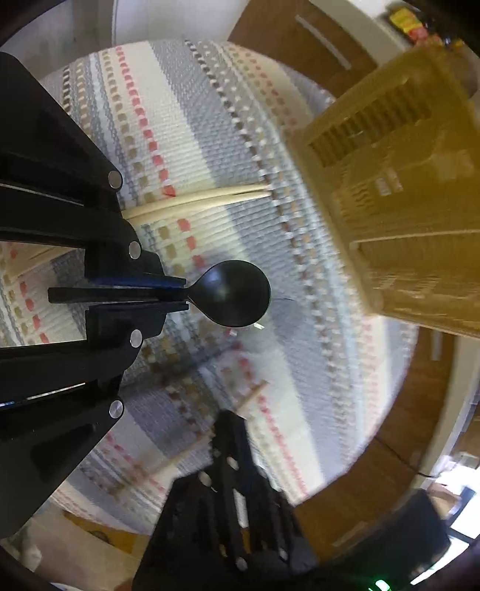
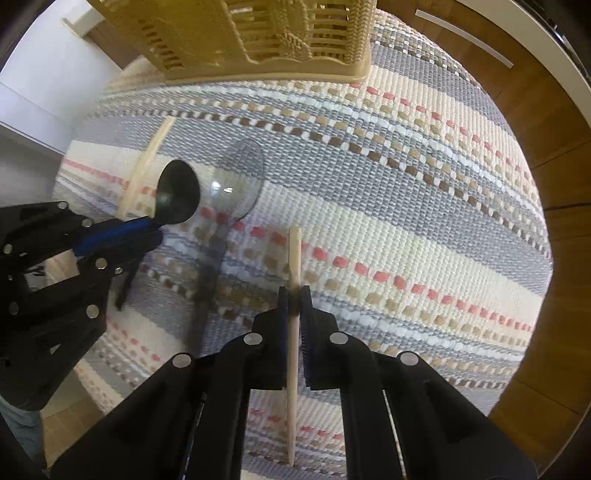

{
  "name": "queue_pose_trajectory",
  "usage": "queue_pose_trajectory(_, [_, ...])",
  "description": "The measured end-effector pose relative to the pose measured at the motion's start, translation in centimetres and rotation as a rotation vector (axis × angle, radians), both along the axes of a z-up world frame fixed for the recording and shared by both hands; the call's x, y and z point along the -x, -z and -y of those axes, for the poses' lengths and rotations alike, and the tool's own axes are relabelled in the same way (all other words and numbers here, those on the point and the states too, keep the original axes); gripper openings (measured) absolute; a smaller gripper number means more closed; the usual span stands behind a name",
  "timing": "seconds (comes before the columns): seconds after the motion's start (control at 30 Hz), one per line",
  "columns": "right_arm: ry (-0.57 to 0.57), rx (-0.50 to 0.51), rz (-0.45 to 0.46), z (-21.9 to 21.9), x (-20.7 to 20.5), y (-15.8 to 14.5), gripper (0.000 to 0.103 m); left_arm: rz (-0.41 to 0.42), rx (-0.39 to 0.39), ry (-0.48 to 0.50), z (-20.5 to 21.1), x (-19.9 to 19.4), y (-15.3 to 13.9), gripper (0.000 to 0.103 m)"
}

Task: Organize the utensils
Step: 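Carry the black spoon and chopstick up and release them into the tan caddy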

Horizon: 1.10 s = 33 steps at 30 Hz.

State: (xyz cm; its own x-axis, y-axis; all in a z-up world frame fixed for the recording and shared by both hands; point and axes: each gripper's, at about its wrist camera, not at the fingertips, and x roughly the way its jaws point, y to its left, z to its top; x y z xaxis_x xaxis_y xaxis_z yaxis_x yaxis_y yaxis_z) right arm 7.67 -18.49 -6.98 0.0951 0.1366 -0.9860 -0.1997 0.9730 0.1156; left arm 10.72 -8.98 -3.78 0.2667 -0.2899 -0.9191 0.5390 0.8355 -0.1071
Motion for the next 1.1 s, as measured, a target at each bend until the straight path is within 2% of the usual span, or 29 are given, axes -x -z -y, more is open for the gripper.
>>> queue_pose_trajectory(0.07, [-0.013, -0.019, 0.037, 0.5, 0.6, -1.3, 0.005, 0.052, 0.079, -0.020, -0.9, 0.5, -2.1, 0.004])
queue_pose_trajectory(0.27, [-0.048, -0.127, 0.231, 0.8, 2.6, -7.5, 0.005, 0.215, 0.275, -0.053, -3.8, 2.1, -8.4, 0.004])
queue_pose_trajectory(0.53, [-0.048, -0.338, 0.580, 1.1, 3.1, -18.2, 0.005, 0.416, 0.493, -0.148, -6.8, 1.6, -15.9, 0.005])
queue_pose_trajectory(0.6, [-0.037, -0.383, 0.683, 1.1, 2.7, -20.7, 0.005, 0.468, 0.553, -0.196, -7.5, 0.9, -17.5, 0.005])
queue_pose_trajectory(0.67, [-0.034, -0.419, 0.747, 1.0, 1.9, -22.5, 0.005, 0.510, 0.604, -0.244, -8.0, 0.1, -18.6, 0.005])
queue_pose_trajectory(0.73, [-0.024, -0.420, 0.845, 0.7, 1.1, -24.4, 0.005, 0.565, 0.629, -0.287, -8.0, -1.0, -19.4, 0.005])
queue_pose_trajectory(0.8, [-0.008, -0.412, 0.946, 0.7, 0.4, -26.3, 0.005, 0.618, 0.621, -0.315, -7.5, -2.3, -20.1, 0.005])
queue_pose_trajectory(0.97, [0.067, -0.375, 1.087, 1.6, -1.6, -30.4, 0.005, 0.752, 0.589, -0.376, -7.3, -4.7, -20.8, 0.005])
queue_pose_trajectory(1.1, [0.117, -0.274, 1.128, 2.1, -4.7, -29.4, 0.005, 0.763, 0.585, -0.380, -6.8, -7.1, -18.9, 0.005])
